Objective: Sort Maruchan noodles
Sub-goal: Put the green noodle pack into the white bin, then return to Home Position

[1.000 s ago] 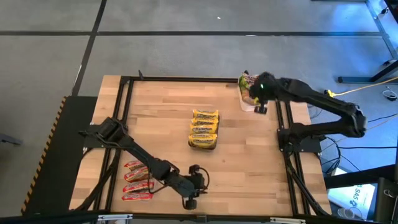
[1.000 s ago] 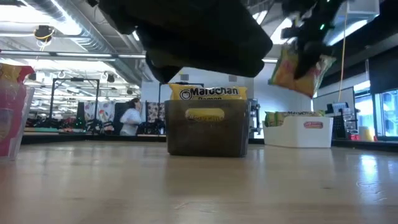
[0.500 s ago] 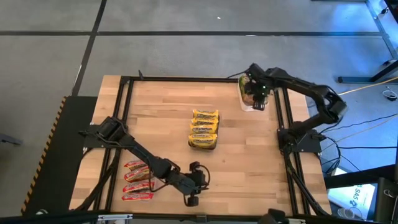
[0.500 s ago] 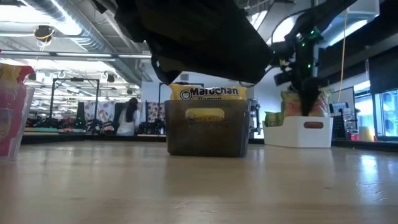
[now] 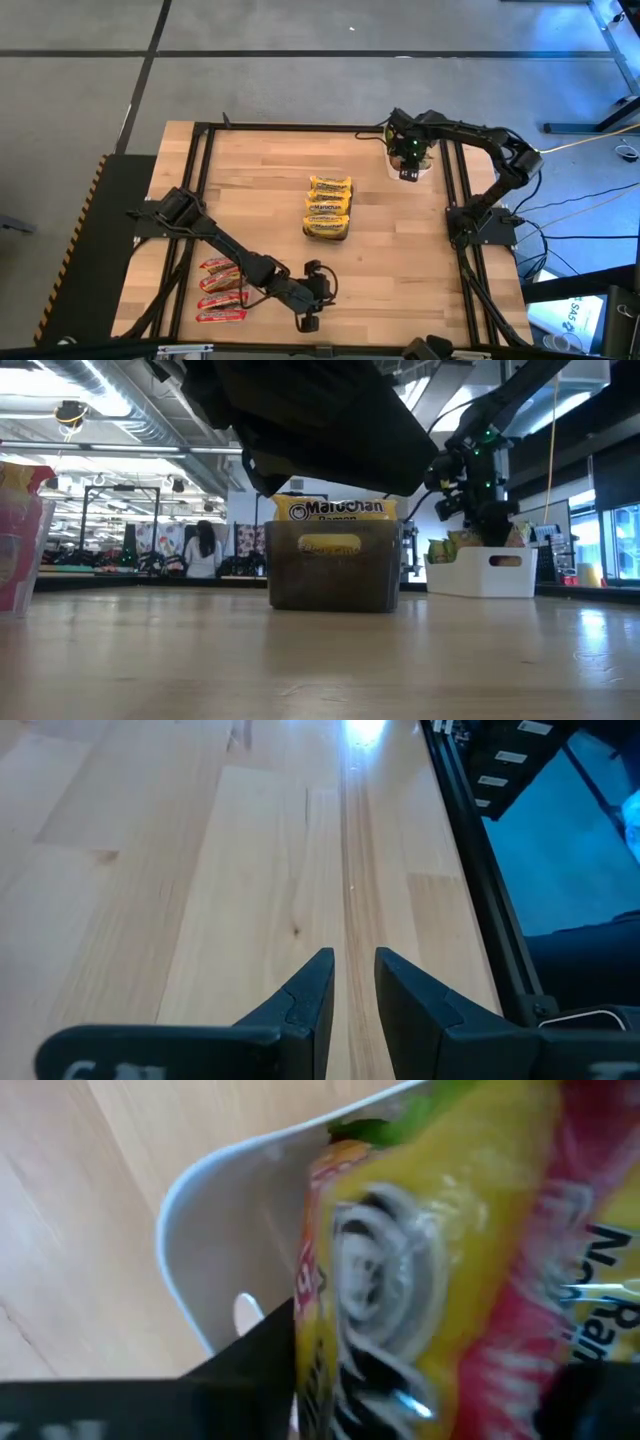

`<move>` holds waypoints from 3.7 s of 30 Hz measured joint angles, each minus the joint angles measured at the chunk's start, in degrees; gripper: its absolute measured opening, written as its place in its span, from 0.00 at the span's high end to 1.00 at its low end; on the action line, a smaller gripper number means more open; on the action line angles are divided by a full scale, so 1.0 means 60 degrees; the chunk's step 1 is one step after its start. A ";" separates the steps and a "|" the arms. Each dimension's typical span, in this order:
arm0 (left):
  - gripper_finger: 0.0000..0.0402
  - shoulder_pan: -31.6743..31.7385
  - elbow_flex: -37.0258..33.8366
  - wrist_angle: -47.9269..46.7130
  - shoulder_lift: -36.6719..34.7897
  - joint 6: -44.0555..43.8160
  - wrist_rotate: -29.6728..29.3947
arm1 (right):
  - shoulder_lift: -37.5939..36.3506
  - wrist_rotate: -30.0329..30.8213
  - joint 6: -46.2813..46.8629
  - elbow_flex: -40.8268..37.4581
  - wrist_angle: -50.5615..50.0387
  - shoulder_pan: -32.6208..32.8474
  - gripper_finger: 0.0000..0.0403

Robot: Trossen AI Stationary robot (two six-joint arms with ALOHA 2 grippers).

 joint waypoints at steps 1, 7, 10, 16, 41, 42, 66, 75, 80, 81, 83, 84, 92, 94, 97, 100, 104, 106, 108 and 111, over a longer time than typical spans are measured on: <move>0.82 0.0000 0.0000 0.0000 0.0000 -0.0002 0.0000 | -0.0007 0.0011 0.0048 0.0000 -0.0008 0.0000 0.54; 0.82 0.0000 0.0000 0.0015 0.0000 -0.0352 -0.0032 | -0.0014 0.0158 0.0385 0.0548 -0.0986 0.0000 0.36; 0.82 0.0000 0.0000 0.0218 0.0000 -0.0250 -0.0033 | -0.0207 0.0155 0.0817 0.1056 -0.1562 0.0000 0.34; 0.82 0.0057 0.0004 0.0082 -0.0292 0.0399 0.0075 | -0.1092 0.0516 0.1449 0.1638 -0.2258 0.0359 0.37; 0.99 0.2740 -0.3390 0.0779 -0.5000 0.3435 0.1856 | -0.6708 -0.0955 0.4711 -0.1370 0.2774 0.3222 0.95; 0.99 0.2871 -0.3801 0.1017 -0.5318 0.3432 0.1853 | -0.6942 -0.1019 0.4824 -0.1655 0.3108 0.3286 0.95; 0.99 0.4753 -0.9931 0.3158 -1.2589 0.2647 0.0955 | -1.0557 -0.1752 0.6757 -0.7287 1.1833 0.5464 0.99; 0.99 0.4750 -1.1221 0.3117 -1.4780 0.2451 0.1647 | -1.0680 -0.2283 0.6775 -0.7845 1.2559 0.5821 0.99; 1.00 0.4750 -1.1649 0.2885 -1.6019 0.2433 0.1702 | -1.0909 -0.2617 0.7211 -0.8393 1.3205 0.5810 0.99; 0.99 0.4750 -1.1679 0.2712 -1.6282 0.2433 0.1679 | -1.1017 -0.2583 0.7254 -0.8522 1.3244 0.5810 0.99; 0.99 0.4750 -1.1693 0.2281 -1.6732 0.2433 0.1650 | -1.1199 -0.2520 0.7304 -0.8682 1.3248 0.5810 0.99; 0.99 0.4750 -1.1697 0.2025 -1.6945 0.2430 0.1650 | -1.1291 -0.2514 0.7351 -0.8751 1.3260 0.5810 0.99; 0.99 0.4750 -1.1697 0.0058 -1.8688 0.2424 0.1647 | -1.2234 -0.2587 0.7705 -0.9489 1.3244 0.5807 0.99; 0.98 0.4750 -1.1697 -0.0191 -1.9066 0.2406 0.1603 | -1.2454 -0.2563 0.7738 -0.9739 1.3218 0.5807 0.99; 0.98 0.4750 -1.1690 -0.0136 -1.9062 0.2412 0.1612 | -1.2710 -0.2236 0.7861 -0.9839 1.2960 0.5807 0.99; 0.99 0.4750 -1.1693 -0.0257 -1.9063 0.2433 0.1657 | -1.2901 -0.1614 0.8038 -0.9839 1.2953 0.5810 0.99; 0.99 0.4750 -1.1734 -0.0295 -1.9061 0.2535 0.1671 | -1.3208 -0.0933 0.8020 -0.9836 1.2218 0.5807 0.99; 0.98 0.4750 -1.1734 -0.0362 -1.9059 0.2699 0.1788 | -1.3398 -0.0903 0.7995 -0.9836 1.1919 0.5807 0.99; 0.98 0.4750 -1.1734 -0.0426 -1.9059 0.2872 0.1839 | -1.3622 -0.1071 0.7959 -0.9836 1.1619 0.5807 0.99; 0.98 0.4750 -1.1734 -0.0682 -1.9059 0.3191 0.1835 | -1.4079 -0.1364 0.7910 -0.9836 1.1013 0.5810 0.99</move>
